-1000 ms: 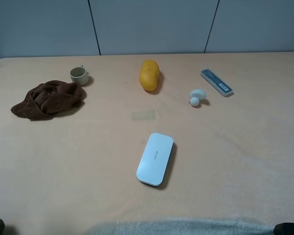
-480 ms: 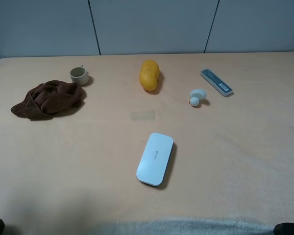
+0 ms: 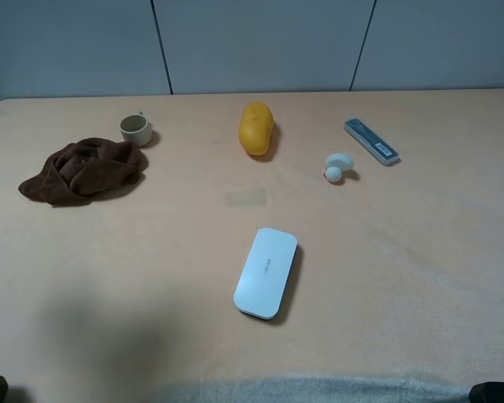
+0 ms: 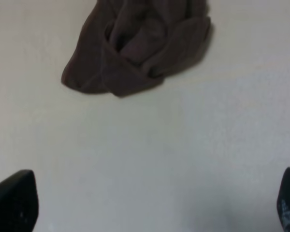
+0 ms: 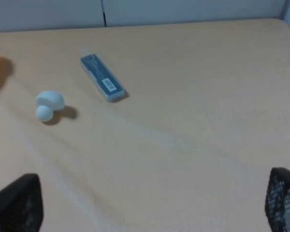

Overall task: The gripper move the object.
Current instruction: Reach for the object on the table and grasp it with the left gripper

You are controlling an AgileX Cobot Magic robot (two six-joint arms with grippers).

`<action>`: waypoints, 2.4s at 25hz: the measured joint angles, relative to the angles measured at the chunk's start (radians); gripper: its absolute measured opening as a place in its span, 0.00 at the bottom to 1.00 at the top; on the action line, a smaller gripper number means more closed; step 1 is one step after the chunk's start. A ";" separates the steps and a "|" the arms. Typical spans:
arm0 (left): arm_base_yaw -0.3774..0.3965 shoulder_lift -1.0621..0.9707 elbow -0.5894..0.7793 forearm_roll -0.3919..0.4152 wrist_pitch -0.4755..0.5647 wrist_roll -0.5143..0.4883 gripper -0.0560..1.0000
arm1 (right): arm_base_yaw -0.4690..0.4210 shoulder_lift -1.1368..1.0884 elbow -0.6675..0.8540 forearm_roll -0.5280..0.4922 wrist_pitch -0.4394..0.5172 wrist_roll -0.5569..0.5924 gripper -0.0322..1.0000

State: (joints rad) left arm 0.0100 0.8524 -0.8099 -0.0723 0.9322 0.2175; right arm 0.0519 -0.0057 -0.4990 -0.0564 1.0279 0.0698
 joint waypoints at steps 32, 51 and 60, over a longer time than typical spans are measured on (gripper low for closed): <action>-0.425 0.722 -0.462 0.072 -0.157 -0.196 0.98 | 0.000 0.000 0.000 0.000 0.000 0.000 0.70; -0.572 1.128 -0.910 0.154 -0.038 -0.453 0.97 | 0.000 0.000 0.000 0.000 0.000 0.000 0.70; -0.594 1.310 -1.102 0.160 0.014 -0.526 0.97 | 0.000 0.000 0.000 0.000 0.000 0.000 0.70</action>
State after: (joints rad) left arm -0.5837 2.1628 -1.9117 0.0877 0.9464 -0.3088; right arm 0.0519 -0.0057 -0.4990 -0.0564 1.0279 0.0698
